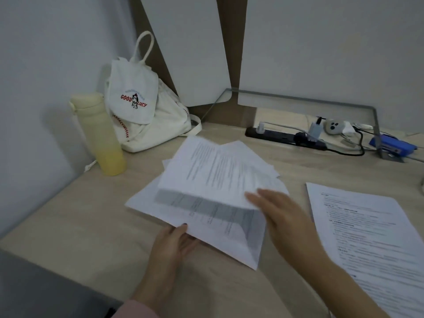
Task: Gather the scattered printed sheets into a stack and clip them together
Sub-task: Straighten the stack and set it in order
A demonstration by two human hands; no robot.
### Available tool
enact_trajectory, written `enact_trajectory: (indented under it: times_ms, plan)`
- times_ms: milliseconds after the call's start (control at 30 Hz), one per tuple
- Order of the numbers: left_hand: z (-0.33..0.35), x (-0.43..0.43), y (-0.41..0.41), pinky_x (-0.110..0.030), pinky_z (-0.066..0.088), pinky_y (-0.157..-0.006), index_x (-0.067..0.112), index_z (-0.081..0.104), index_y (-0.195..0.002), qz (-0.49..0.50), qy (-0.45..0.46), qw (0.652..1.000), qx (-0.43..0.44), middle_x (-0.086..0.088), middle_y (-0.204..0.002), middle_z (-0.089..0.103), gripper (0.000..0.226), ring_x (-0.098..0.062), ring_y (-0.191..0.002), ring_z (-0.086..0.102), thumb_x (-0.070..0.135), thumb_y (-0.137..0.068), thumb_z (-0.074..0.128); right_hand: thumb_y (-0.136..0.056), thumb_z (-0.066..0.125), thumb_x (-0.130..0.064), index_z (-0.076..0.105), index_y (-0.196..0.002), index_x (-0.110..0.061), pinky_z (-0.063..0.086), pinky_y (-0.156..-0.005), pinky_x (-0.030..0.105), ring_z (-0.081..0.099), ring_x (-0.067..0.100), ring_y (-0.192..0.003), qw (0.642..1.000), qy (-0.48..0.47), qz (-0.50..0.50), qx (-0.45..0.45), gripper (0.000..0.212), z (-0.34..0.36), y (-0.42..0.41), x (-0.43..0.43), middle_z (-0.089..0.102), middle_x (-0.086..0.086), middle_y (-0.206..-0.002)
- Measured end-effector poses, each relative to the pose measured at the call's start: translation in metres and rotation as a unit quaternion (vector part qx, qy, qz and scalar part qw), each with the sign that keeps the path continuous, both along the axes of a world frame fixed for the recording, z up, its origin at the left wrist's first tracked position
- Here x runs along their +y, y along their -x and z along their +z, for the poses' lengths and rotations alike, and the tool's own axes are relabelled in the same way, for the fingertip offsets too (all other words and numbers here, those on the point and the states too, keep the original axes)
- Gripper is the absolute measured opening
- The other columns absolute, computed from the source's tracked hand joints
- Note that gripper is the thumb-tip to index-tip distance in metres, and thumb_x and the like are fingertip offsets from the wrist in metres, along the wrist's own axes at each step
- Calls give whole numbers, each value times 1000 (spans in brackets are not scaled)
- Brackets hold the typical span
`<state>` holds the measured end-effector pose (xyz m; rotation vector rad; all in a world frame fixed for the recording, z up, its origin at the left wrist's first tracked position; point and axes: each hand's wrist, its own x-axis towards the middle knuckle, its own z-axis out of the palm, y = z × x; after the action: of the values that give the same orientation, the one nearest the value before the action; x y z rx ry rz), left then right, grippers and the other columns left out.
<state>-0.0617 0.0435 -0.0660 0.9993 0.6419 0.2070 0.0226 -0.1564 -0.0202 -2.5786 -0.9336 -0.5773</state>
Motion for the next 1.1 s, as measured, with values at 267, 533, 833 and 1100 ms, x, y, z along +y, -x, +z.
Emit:
enact_trajectory:
  times_ms: [267,533,833,1100]
  plan:
    - [-2,-1,18,-36,59,-78,12,60,-116,-75,-9,997,-30,-7,-110,72,27,-24,-100,69,6,-90,54,-73,58,-26,74,-83,-29,54,-65,18,71,7,-78,987,70,98,102,19,-48,25,15,74,-11,-89]
    - [0,-7,11,-34,60,-67,11,60,-114,-87,-59,994,2,-10,-103,73,24,-24,-87,72,15,-91,55,-84,43,-36,73,-96,-31,49,-72,13,68,4,-88,983,22,112,144,33,-33,33,27,73,-13,-99]
    - [20,-7,7,-25,60,-67,19,55,-122,74,11,992,-104,-1,-111,70,29,-13,-94,70,12,-95,47,-83,63,-39,40,-137,-17,26,-103,24,35,16,-132,827,-340,-151,422,63,-9,23,0,35,1,-145]
    - [14,-50,3,-35,58,-80,18,59,-113,-12,29,996,-82,-5,-106,73,24,-19,-93,71,11,-96,44,-77,58,-41,51,-124,-15,42,-103,38,61,22,-111,545,-494,-13,677,54,-14,34,15,65,7,-120]
